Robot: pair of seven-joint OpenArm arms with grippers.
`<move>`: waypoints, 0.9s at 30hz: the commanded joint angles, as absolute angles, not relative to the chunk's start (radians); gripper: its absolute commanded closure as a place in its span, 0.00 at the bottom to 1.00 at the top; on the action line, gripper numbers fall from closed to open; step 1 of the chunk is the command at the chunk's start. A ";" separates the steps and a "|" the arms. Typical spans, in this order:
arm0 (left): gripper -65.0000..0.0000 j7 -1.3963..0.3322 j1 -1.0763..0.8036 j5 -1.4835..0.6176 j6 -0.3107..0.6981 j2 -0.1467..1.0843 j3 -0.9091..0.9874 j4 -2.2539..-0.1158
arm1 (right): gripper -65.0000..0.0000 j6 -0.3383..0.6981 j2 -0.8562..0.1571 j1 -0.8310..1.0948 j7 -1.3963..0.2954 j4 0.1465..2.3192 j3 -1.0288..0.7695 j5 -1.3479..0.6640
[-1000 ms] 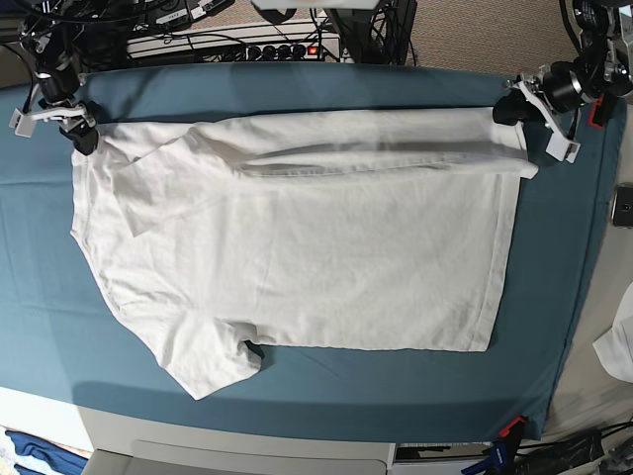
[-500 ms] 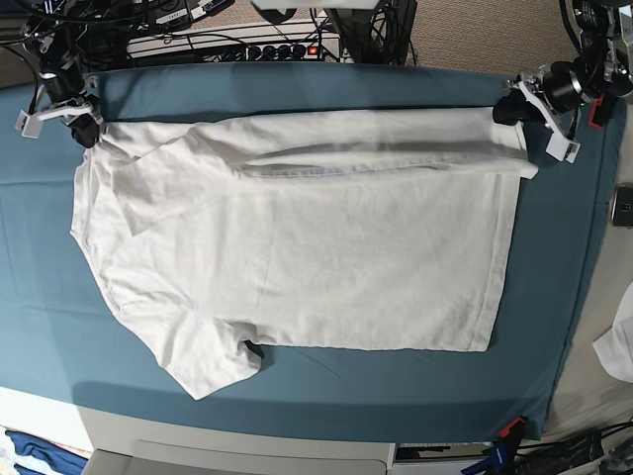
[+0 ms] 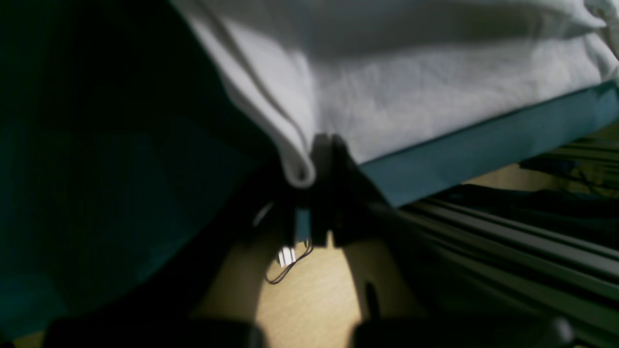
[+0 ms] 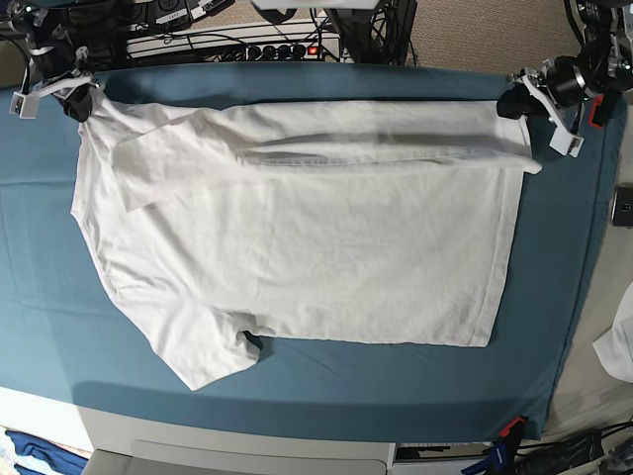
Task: Fold the T-shirt properly
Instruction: 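Pull the folded edge taut between both grippers and lay it flat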
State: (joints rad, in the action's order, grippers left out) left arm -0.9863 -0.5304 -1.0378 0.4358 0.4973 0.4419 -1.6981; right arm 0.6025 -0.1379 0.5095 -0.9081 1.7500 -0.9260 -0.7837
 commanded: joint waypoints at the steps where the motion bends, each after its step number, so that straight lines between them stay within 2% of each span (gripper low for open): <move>1: 1.00 -1.017 -0.548 -1.010 0.431 0.516 0.448 -1.706 | 1.00 0.605 -0.160 0.525 -0.887 1.768 -0.931 -0.791; 27: 1.00 -1.031 -0.606 -0.994 0.413 0.529 0.449 -1.733 | 1.00 0.605 -0.171 0.620 -0.912 1.768 -0.964 -0.785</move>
State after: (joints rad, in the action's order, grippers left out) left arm -0.9901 -0.5896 -1.0367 0.4263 0.5137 0.4465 -1.7290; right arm 0.6033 -0.1520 0.6086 -0.9272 1.7504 -0.9501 -0.7830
